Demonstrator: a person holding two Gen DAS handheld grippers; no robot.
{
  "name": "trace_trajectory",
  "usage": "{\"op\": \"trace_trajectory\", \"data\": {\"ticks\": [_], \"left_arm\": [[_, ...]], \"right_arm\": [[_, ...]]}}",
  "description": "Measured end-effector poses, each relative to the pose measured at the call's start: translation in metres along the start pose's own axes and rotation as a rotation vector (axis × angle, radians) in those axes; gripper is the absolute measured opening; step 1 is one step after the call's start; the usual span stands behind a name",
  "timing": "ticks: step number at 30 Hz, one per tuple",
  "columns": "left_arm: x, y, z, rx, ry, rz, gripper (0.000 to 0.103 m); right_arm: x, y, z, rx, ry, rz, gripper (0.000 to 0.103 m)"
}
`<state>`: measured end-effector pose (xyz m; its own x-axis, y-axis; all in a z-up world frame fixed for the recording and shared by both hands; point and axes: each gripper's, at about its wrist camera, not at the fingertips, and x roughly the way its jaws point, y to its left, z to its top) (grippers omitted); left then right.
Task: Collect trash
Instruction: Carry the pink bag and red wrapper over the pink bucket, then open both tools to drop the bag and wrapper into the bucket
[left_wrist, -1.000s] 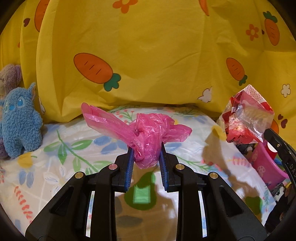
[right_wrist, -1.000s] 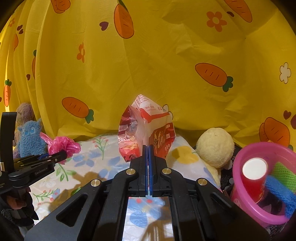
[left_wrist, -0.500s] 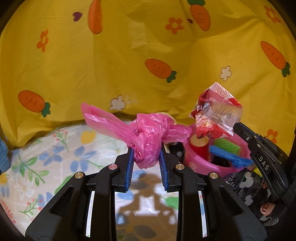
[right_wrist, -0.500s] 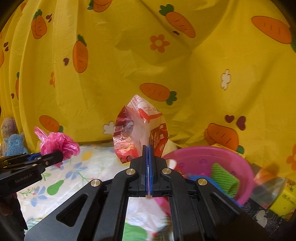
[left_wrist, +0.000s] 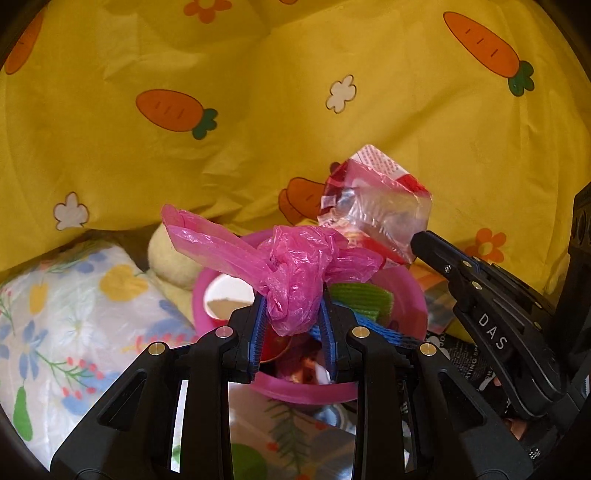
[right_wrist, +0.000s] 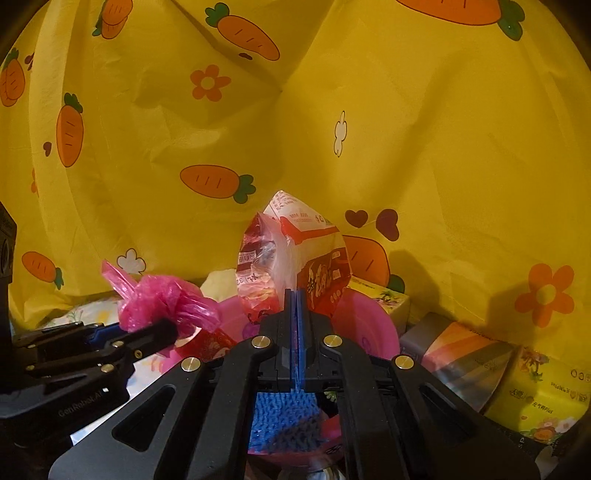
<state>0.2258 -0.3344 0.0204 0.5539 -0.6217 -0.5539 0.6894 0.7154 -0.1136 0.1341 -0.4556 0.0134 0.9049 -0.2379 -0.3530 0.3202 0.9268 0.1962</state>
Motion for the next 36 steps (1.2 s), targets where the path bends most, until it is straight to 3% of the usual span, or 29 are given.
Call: {"op": "trace_trajectory", "data": {"ticks": [4, 6, 8, 11, 13, 16, 21, 22, 23, 24, 25, 29, 36], "left_arm": [[0.025, -0.003, -0.006, 0.0, 0.061, -0.039, 0.027], [0.034, -0.003, -0.007, -0.008, 0.083, -0.072, 0.033], [0.042, -0.002, -0.007, -0.017, 0.105, -0.075, 0.059], [0.046, 0.004, -0.009, -0.045, 0.102, -0.039, 0.08], [0.042, 0.014, -0.011, -0.089, 0.091, -0.041, 0.087], [0.033, 0.027, -0.012, -0.139, 0.073, -0.049, 0.09], [0.006, 0.044, -0.013, -0.161, 0.011, 0.011, 0.091], [0.0, 0.047, -0.014, -0.16, -0.005, 0.032, 0.092], [-0.007, 0.049, -0.015, -0.157, -0.02, 0.057, 0.093], [-0.013, 0.052, -0.016, -0.152, -0.036, 0.083, 0.093], [-0.019, 0.053, -0.016, -0.145, -0.048, 0.108, 0.094], [-0.044, 0.06, -0.019, -0.145, -0.095, 0.181, 0.097], [-0.075, 0.07, -0.033, -0.178, -0.127, 0.213, 0.097]], "right_arm": [[0.008, -0.01, 0.0, 0.014, 0.013, -0.013, 0.002], [0.01, -0.011, 0.0, 0.016, 0.017, -0.014, 0.002], [0.012, -0.011, 0.0, 0.017, 0.019, -0.012, 0.002], [0.011, -0.012, -0.001, 0.02, 0.018, -0.009, 0.002], [0.011, -0.012, -0.002, 0.015, 0.018, -0.011, 0.002], [0.012, -0.012, -0.003, 0.013, 0.028, -0.003, 0.002], [0.016, -0.011, -0.004, 0.017, 0.055, 0.035, 0.004], [0.016, -0.01, -0.005, 0.017, 0.057, 0.032, 0.016], [0.016, -0.009, -0.005, 0.019, 0.054, 0.03, 0.045], [0.013, -0.009, -0.005, 0.026, 0.038, 0.029, 0.057], [0.011, -0.008, -0.005, 0.025, 0.033, 0.03, 0.062], [0.006, -0.007, -0.005, 0.019, 0.028, 0.018, 0.062], [0.006, -0.015, -0.013, 0.052, 0.052, -0.003, 0.066]]}}
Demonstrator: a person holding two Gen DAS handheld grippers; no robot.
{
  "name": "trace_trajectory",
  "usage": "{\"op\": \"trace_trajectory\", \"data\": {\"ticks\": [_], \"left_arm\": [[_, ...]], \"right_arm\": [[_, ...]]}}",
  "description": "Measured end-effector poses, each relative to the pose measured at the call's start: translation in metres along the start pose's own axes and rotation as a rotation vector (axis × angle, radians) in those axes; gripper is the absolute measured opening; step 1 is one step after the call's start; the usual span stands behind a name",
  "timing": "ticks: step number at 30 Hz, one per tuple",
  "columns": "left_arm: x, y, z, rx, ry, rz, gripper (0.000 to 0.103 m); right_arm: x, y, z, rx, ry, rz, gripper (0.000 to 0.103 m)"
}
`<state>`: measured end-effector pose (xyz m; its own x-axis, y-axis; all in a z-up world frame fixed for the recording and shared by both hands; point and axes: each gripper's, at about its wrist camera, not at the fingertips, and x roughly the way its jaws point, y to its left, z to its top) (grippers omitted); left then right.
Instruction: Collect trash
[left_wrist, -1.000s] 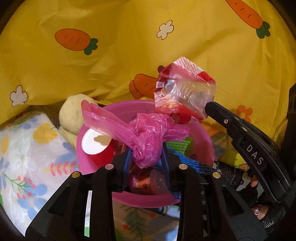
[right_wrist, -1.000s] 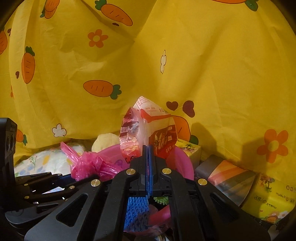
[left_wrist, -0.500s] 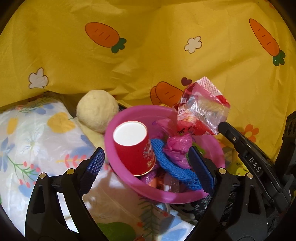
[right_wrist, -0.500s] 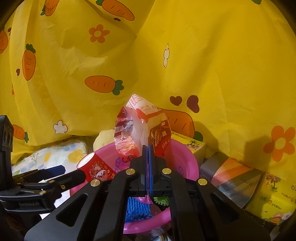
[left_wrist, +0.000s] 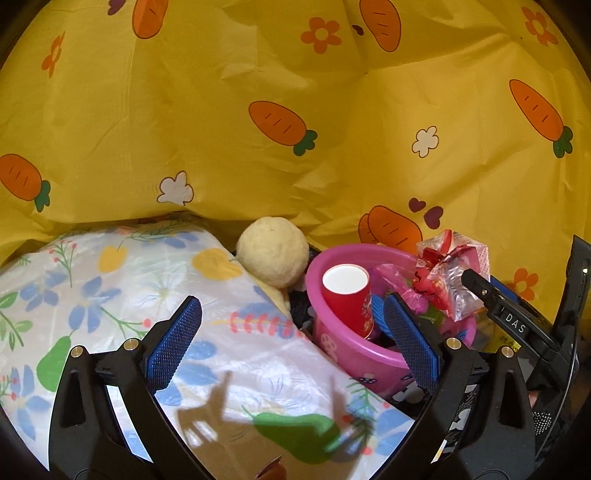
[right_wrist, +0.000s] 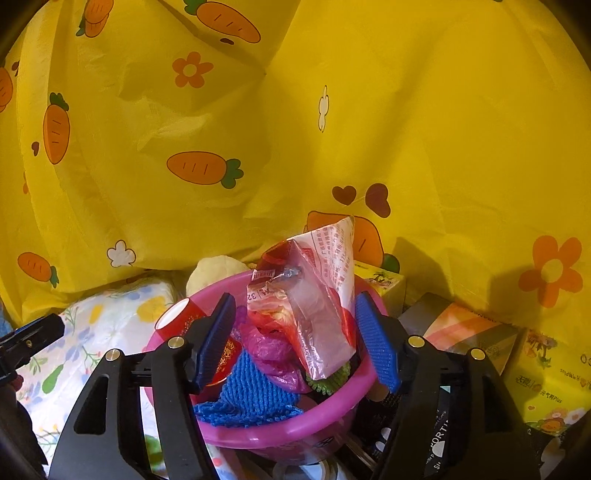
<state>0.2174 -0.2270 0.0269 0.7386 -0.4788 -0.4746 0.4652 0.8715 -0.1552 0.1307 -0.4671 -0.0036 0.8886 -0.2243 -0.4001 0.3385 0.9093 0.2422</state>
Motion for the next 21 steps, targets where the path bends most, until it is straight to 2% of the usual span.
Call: {"op": "trace_trajectory", "data": {"ticks": [7, 9, 10, 11, 12, 14, 16, 18, 21], "left_arm": [[-0.015, 0.002, -0.01, 0.008, 0.003, -0.007, 0.097], [-0.015, 0.001, -0.014, 0.011, 0.01, -0.005, 0.097], [-0.015, 0.0, -0.016, 0.013, 0.015, -0.005, 0.097], [-0.016, 0.0, -0.018, 0.014, 0.019, -0.007, 0.097], [-0.017, 0.0, -0.02, 0.013, 0.023, -0.01, 0.097], [-0.019, 0.0, -0.023, 0.012, 0.029, -0.014, 0.097], [-0.022, 0.001, -0.024, 0.015, 0.025, -0.008, 0.097], [-0.025, 0.0, -0.025, 0.026, 0.019, 0.009, 0.097], [-0.03, 0.001, -0.027, 0.038, 0.013, 0.044, 0.097]], "right_arm": [[-0.008, -0.002, -0.003, -0.001, -0.013, -0.01, 0.066], [-0.005, 0.002, -0.004, -0.025, -0.002, -0.017, 0.059], [0.0, 0.003, -0.004, -0.035, 0.015, -0.02, 0.048], [0.004, 0.003, -0.003, -0.035, 0.029, -0.012, 0.04], [0.013, 0.003, -0.003, -0.025, 0.058, 0.009, 0.037], [0.025, 0.003, -0.002, -0.017, 0.103, 0.027, 0.018], [0.037, 0.007, -0.004, -0.022, 0.146, 0.048, 0.013], [0.045, 0.011, -0.006, -0.029, 0.177, 0.048, 0.013], [0.036, 0.009, -0.009, -0.004, 0.169, 0.057, 0.013]]}}
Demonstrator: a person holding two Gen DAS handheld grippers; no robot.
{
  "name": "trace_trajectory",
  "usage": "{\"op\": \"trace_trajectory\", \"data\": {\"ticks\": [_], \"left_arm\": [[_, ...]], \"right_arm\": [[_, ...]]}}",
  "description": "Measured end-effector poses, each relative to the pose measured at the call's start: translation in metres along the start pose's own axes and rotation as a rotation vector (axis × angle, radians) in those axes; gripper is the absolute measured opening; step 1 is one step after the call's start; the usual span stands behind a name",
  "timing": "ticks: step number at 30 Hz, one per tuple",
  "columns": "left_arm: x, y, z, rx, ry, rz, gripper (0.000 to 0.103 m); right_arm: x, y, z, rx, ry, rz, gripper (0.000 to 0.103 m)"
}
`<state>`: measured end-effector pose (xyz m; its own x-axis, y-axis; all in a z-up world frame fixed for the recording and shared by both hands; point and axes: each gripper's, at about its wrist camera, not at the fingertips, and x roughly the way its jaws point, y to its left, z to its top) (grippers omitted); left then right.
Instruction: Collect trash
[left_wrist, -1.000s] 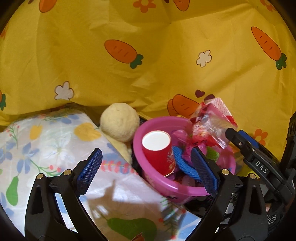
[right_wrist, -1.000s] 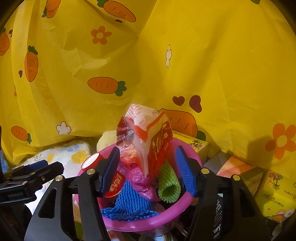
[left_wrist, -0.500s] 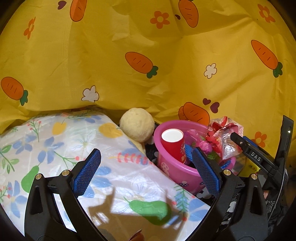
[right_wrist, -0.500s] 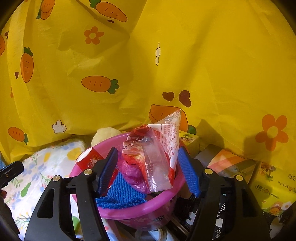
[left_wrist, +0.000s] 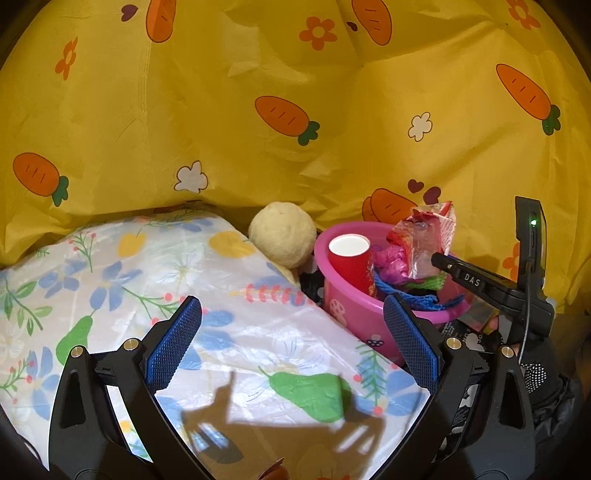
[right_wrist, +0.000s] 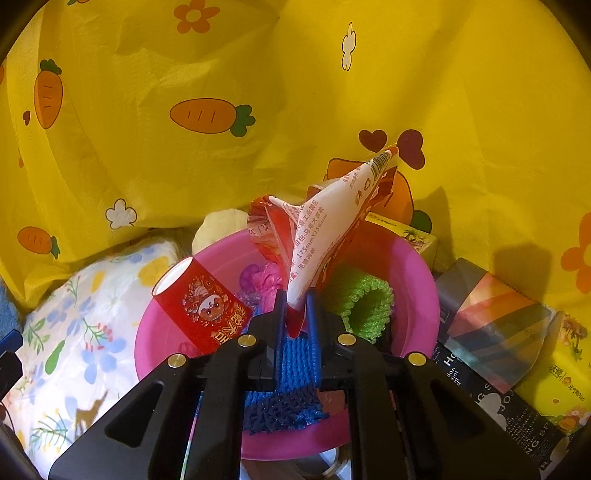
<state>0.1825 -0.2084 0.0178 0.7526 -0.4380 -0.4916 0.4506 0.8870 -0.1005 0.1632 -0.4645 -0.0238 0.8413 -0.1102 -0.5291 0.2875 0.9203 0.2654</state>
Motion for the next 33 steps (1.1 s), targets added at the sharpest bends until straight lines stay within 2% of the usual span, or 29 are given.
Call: {"op": "trace_trajectory", "data": {"ticks": [3, 6, 8, 9, 14, 17, 21, 25, 29, 33], "left_arm": [[-0.007, 0.002, -0.001, 0.0, -0.014, 0.032, 0.097], [-0.014, 0.001, -0.004, -0.006, -0.027, 0.042, 0.097], [-0.019, -0.002, -0.006, -0.002, -0.031, 0.042, 0.097], [-0.021, -0.004, -0.007, 0.002, -0.032, 0.045, 0.097], [-0.034, -0.009, -0.014, 0.012, -0.059, 0.082, 0.097], [-0.043, -0.008, -0.017, 0.008, -0.079, 0.12, 0.097], [-0.057, -0.002, -0.019, -0.014, -0.099, 0.129, 0.097], [-0.071, 0.004, -0.025, -0.005, -0.106, 0.214, 0.097], [-0.091, 0.015, -0.034, -0.001, -0.125, 0.288, 0.097], [-0.109, 0.025, -0.047, -0.013, -0.137, 0.323, 0.097]], "right_arm": [[-0.015, -0.005, -0.007, 0.009, -0.022, -0.001, 0.016], [-0.026, -0.007, -0.014, 0.016, -0.025, 0.003, 0.022], [-0.033, -0.009, -0.016, 0.021, -0.041, -0.002, 0.041], [-0.036, -0.009, -0.018, 0.022, -0.045, -0.007, 0.044], [-0.056, -0.01, -0.023, 0.049, -0.069, -0.007, 0.048], [-0.076, 0.0, -0.03, 0.02, -0.116, -0.022, 0.064], [-0.103, 0.026, -0.042, -0.035, -0.19, -0.034, 0.083], [-0.121, 0.05, -0.053, -0.089, -0.242, -0.055, 0.098], [-0.13, 0.073, -0.065, -0.129, -0.253, -0.05, 0.098], [-0.142, 0.094, -0.079, -0.137, -0.257, -0.037, 0.098]]}}
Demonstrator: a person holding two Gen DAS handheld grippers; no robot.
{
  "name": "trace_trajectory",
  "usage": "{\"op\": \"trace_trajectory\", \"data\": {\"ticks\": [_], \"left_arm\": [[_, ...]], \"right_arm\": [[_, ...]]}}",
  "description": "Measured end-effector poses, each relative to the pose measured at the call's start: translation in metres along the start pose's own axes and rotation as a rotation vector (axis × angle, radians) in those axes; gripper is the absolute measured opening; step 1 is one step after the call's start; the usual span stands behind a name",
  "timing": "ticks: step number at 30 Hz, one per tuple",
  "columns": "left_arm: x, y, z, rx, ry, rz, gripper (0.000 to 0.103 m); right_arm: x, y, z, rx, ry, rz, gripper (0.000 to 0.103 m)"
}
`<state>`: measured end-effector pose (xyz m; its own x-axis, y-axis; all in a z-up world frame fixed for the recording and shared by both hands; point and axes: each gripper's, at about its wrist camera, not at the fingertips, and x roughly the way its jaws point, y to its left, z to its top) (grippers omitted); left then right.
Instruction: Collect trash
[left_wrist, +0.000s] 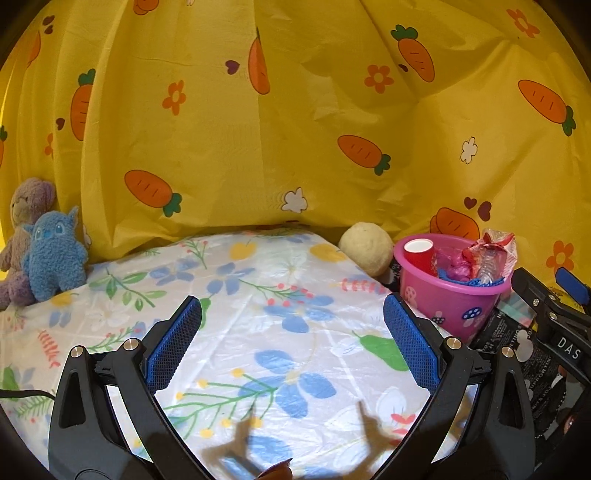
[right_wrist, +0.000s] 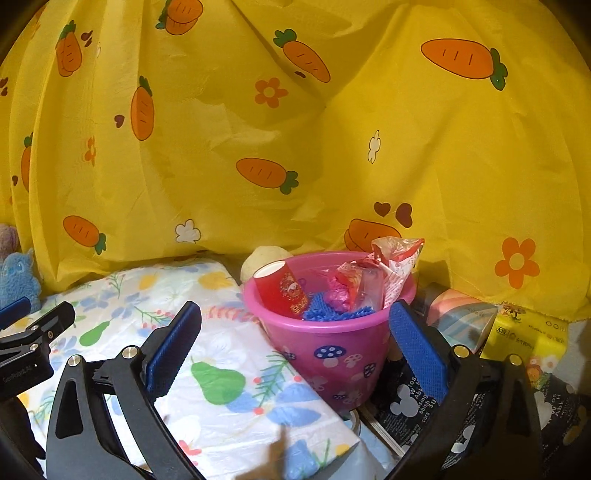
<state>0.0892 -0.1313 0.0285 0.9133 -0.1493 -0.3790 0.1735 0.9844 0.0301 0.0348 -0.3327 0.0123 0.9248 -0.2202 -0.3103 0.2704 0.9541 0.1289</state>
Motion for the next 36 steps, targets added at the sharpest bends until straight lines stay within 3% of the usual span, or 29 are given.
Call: {"op": "trace_trajectory", "data": {"ticks": [15, 36], "left_arm": [[-0.04, 0.049, -0.032, -0.051, 0.023, 0.055, 0.097], [-0.06, 0.071, -0.044, -0.083, 0.026, 0.087, 0.097]], "right_arm": [[-0.05, 0.066, -0.023, -0.108, -0.027, 0.004, 0.098], [-0.065, 0.082, -0.027, -0.119, -0.024, 0.034, 0.098]]}}
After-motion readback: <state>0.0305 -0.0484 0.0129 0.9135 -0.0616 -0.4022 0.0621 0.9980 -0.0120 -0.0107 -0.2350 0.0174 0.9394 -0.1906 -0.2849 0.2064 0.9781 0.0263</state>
